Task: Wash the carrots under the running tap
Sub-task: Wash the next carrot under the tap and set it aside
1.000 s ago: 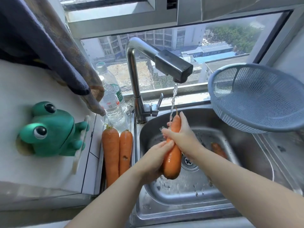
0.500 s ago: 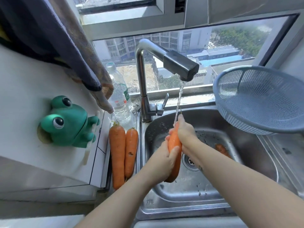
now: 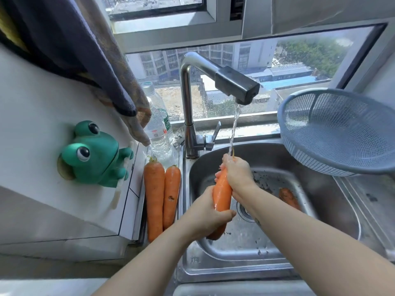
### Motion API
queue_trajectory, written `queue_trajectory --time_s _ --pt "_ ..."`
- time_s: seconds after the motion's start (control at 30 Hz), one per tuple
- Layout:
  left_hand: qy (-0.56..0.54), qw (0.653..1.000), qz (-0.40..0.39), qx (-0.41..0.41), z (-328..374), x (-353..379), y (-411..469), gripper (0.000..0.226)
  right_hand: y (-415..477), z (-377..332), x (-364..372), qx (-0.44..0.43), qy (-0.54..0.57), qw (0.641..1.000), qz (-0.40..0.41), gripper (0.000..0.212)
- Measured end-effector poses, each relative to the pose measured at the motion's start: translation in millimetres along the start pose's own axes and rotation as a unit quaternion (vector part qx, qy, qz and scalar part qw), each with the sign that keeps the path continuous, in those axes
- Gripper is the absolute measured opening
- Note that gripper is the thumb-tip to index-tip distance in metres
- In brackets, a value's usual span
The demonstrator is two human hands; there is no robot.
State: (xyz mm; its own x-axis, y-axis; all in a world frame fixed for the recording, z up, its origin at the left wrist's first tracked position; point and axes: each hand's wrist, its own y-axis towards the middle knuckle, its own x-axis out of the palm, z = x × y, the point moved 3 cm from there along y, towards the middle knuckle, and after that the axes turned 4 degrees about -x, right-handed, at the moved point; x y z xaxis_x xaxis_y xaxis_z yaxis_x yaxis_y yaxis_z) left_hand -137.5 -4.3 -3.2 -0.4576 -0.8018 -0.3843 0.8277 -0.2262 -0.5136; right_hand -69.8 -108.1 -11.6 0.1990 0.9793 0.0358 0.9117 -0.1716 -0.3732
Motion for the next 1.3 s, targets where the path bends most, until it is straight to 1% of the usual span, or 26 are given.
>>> queue_trajectory --time_s 0.07,0.13,0.2,0.27,0.3,0.33,0.37,0.4,0.47,0.53,0.63,0.73,0.8,0.87,0.93,1.0,1.03,1.1,1.17,1.23,1.27,1.3 --pt "0.019 1.0 0.017 0.006 1 0 -3 0.061 3 1 2 0.035 0.047 0.998 0.016 0.034" --pt "0.035 0.999 0.008 0.008 2 -2 -6 0.063 7 2 2 0.075 0.094 0.992 0.02 0.039" --pt "0.029 0.999 -0.014 0.004 -1 -9 -7 0.058 9 2 0 0.104 0.113 0.988 0.001 0.04" --pt "-0.036 0.998 -0.056 -0.019 -2 -18 -10 0.05 8 -1 -1 0.111 0.129 0.985 -0.038 0.034" --pt "-0.075 0.994 -0.079 -0.03 -3 -23 -12 0.045 8 -3 -2 0.101 0.141 0.983 -0.052 0.027" --pt "-0.1 0.989 -0.101 -0.038 -4 -26 -15 0.041 10 -4 -4 0.089 0.159 0.982 -0.054 0.019" --pt "-0.106 0.986 -0.118 -0.045 -3 -28 -18 0.037 11 -4 -6 0.078 0.178 0.98 -0.042 0.016" --pt "-0.102 0.985 -0.132 -0.051 -4 -29 -21 0.035 14 -3 -8 0.07 0.192 0.979 -0.021 0.018" --pt "-0.093 0.983 -0.151 -0.054 -4 -31 -26 0.032 18 1 -10 0.06 0.18 0.982 0.012 0.021" --pt "-0.094 0.98 -0.166 -0.056 -6 -32 -29 0.031 16 4 -8 0.067 0.153 0.986 0.017 0.025" --pt "-0.098 0.976 -0.179 -0.072 -9 -37 -35 0.033 12 7 -3 0.104 0.142 0.984 -0.012 0.04" --pt "-0.103 0.975 -0.181 -0.075 -14 -41 -39 0.036 9 6 1 0.124 0.139 0.98 -0.064 0.051" --pt "-0.128 0.974 -0.166 -0.082 -18 -46 -40 0.038 4 3 6 0.136 0.174 0.969 -0.113 0.046" --pt "-0.152 0.973 -0.146 -0.091 -18 -50 -41 0.034 -3 -1 11 0.143 0.217 0.956 -0.14 0.028" --pt "-0.167 0.971 -0.141 -0.094 -13 -50 -41 0.028 -5 -2 11 0.143 0.219 0.957 -0.125 0.022" --pt "-0.183 0.968 -0.146 -0.092 -6 -47 -38 0.024 -2 -4 8 0.138 0.228 0.96 -0.086 0.022" --pt "-0.197 0.965 -0.149 -0.09 -3 -45 -35 0.027 0 -6 4 0.133 0.242 0.959 -0.071 0.023" --pt "-0.243 0.953 -0.155 -0.096 3 -39 -27 0.036 5 -10 -3 0.124 0.273 0.952 -0.068 0.03" --pt "-0.305 0.932 -0.161 -0.109 9 -35 -16 0.042 2 -13 -7 0.138 0.291 0.939 -0.124 0.032" --pt "-0.368 0.907 -0.169 -0.116 17 -30 -6 0.044 -8 -11 -11 0.153 0.25 0.936 -0.196 0.028" --pt "-0.398 0.892 -0.174 -0.123 21 -29 0 0.045 -12 -11 -14 0.147 0.218 0.939 -0.22 0.024" --pt "-0.422 0.878 -0.182 -0.131 24 -28 6 0.046 -12 -12 -19 0.133 0.191 0.946 -0.226 0.021"
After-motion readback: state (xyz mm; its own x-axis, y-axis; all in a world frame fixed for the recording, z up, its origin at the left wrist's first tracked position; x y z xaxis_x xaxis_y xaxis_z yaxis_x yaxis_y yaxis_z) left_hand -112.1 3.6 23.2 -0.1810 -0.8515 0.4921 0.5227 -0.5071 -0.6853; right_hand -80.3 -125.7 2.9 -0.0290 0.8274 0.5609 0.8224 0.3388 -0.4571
